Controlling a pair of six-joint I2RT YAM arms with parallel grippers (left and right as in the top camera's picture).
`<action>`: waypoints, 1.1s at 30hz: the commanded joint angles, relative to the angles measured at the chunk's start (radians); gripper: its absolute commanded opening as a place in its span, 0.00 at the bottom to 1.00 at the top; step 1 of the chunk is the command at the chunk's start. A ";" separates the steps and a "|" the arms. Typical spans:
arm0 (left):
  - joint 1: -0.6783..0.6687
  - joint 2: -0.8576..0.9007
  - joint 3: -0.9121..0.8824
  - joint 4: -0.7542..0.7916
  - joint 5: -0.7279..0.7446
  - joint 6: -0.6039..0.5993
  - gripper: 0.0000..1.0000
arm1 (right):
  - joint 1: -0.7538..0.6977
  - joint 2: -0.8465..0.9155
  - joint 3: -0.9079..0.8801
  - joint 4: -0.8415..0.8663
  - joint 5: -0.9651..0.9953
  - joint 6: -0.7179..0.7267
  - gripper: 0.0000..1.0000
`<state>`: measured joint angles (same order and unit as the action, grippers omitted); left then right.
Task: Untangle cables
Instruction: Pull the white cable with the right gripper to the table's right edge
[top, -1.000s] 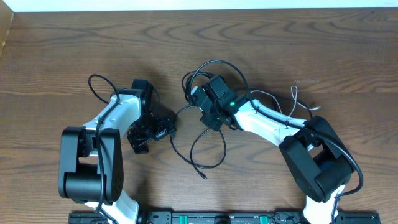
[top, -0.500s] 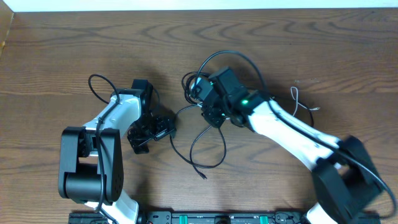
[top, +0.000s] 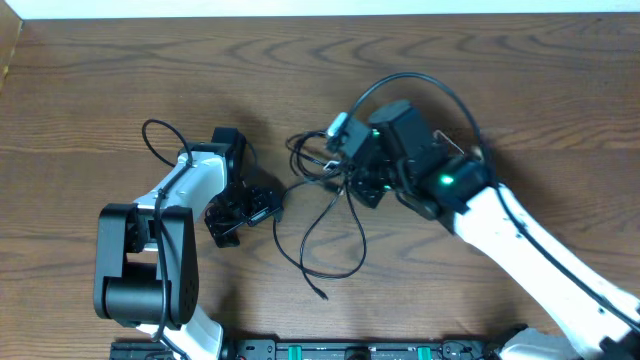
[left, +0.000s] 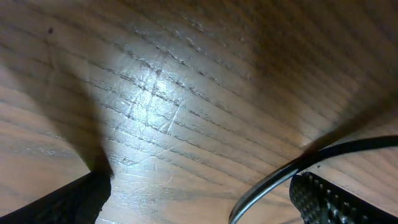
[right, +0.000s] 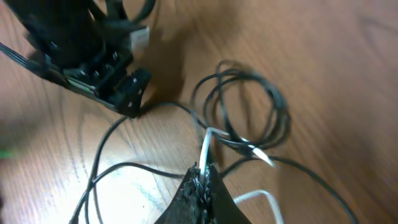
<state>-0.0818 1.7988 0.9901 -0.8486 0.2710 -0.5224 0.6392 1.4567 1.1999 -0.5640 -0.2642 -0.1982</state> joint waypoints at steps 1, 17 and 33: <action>0.001 0.023 -0.011 0.019 -0.034 0.029 0.98 | -0.031 -0.095 0.014 -0.024 -0.008 0.049 0.01; 0.001 0.023 -0.011 0.019 -0.033 0.029 0.98 | -0.249 -0.320 0.014 0.112 0.251 0.279 0.01; 0.001 0.023 -0.011 0.020 -0.033 0.029 0.98 | -0.696 -0.260 0.014 0.441 0.456 0.216 0.01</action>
<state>-0.0818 1.7988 0.9901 -0.8490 0.2710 -0.5194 0.0326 1.1706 1.2015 -0.1177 0.1276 0.0364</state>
